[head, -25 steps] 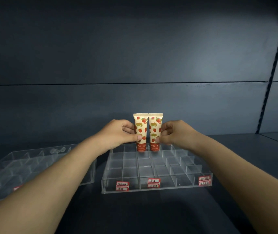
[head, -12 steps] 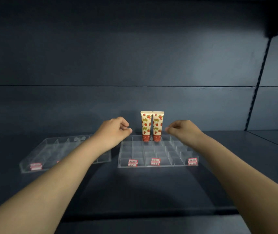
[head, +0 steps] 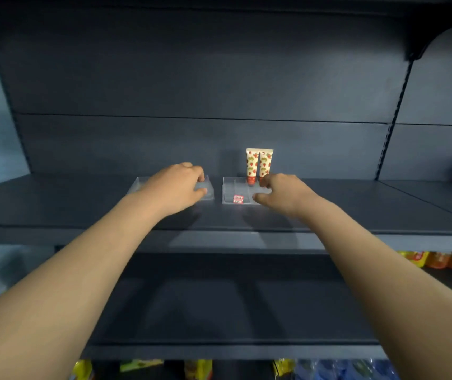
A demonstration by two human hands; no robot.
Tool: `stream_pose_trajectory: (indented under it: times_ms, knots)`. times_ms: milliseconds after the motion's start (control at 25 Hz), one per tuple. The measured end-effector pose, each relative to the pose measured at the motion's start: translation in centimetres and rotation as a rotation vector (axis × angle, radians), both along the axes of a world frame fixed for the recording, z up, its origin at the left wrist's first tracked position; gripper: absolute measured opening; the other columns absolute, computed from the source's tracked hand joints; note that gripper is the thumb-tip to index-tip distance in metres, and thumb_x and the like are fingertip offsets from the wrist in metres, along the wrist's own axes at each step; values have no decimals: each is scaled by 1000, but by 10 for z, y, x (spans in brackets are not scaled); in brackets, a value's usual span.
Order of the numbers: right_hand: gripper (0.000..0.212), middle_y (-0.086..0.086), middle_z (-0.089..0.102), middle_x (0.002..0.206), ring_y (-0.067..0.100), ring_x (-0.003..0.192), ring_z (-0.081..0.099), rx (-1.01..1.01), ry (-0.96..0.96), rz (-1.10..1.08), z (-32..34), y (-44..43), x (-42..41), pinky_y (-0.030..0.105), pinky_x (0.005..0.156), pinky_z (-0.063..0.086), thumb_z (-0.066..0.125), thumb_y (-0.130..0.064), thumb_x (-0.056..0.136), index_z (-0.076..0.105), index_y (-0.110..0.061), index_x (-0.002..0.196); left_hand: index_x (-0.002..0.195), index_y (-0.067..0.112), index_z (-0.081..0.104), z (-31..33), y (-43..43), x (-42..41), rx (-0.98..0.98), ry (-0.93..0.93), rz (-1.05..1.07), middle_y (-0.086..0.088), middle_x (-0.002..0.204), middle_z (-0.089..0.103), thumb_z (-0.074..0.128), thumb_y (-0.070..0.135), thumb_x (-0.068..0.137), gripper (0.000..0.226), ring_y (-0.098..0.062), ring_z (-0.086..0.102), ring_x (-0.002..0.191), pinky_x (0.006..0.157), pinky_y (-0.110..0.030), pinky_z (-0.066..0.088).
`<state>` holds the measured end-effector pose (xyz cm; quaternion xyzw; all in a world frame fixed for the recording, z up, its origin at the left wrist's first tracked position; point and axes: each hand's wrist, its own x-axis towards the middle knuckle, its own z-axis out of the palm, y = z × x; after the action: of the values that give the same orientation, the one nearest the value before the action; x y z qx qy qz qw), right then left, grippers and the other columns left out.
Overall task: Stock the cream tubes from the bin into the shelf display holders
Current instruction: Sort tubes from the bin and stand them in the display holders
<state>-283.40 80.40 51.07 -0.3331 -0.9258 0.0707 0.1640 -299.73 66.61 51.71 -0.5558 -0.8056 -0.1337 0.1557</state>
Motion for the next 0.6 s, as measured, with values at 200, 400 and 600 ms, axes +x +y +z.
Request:
stream_pose_trajectory:
  times_ms: [200,400,600]
  knots:
    - [41,14,55,129,31,118,50,32,-38,46,-19,-67,39,37,96,43,52,-31,91,52,-8,126,123,14,51,-26,-82,53,-85,76,60,-5,125,52,47,36,94,37,-24,49,116,90,-37,44]
    - [46,12,54,132,31,121,49,2,-26,106,-54,-130,94,40,100,42,55,-33,90,50,-10,129,125,13,50,-65,-168,117,-164,66,143,-6,123,52,45,35,94,38,-25,47,116,91,-40,45]
    - [43,13,57,128,32,118,51,-103,-83,137,-115,-192,139,43,98,43,57,-33,87,54,-11,124,123,13,51,-123,-229,166,-217,-75,175,-8,123,52,48,35,93,37,-27,48,115,91,-40,45]
